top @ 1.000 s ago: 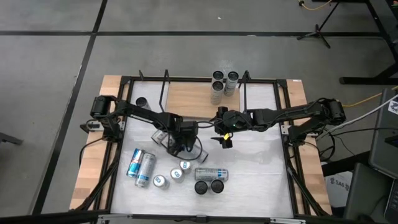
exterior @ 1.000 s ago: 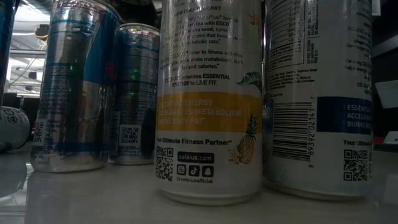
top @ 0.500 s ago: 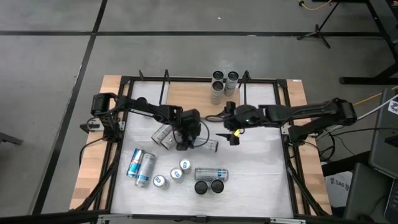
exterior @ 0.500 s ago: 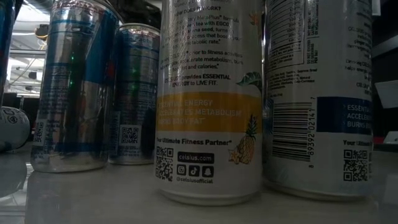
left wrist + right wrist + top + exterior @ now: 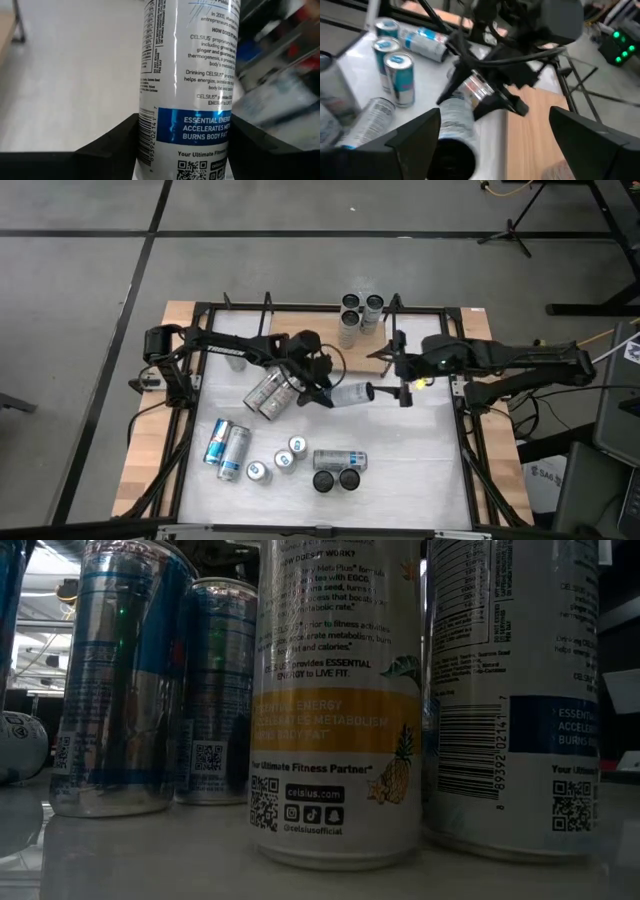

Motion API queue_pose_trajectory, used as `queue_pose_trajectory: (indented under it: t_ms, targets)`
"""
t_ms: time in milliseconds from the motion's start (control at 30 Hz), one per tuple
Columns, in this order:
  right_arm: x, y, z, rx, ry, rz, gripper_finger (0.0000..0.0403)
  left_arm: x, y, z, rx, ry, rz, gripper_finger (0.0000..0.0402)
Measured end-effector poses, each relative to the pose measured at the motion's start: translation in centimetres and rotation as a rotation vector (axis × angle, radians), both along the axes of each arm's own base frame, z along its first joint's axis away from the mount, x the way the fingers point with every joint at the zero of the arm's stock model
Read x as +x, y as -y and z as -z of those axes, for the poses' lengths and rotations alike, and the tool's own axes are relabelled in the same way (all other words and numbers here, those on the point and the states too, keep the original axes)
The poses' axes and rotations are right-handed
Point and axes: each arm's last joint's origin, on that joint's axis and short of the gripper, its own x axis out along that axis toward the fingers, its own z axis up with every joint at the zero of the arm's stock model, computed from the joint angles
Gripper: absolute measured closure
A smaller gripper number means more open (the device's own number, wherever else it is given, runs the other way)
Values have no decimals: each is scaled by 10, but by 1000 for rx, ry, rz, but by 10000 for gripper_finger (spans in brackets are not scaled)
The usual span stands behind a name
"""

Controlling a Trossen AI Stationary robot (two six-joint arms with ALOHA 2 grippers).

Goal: Place canned beverage on shelf
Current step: Put the white soda can aligned with the other white soda can on the shelf

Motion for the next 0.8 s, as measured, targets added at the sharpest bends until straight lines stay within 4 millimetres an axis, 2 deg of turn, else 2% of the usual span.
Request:
queue_pose_trajectory:
  t_ms: [367,567,800]
  targets:
    - [-15,-4,-12,21,74,-142,40,7,-1,-20,-191,152,93,181]
    - [-16,-7,-13,66,74,-251,40,8,0,-22,-202,159,100,181]
    - [-13,-7,-11,77,64,-256,40,9,2,-25,-207,189,112,181]
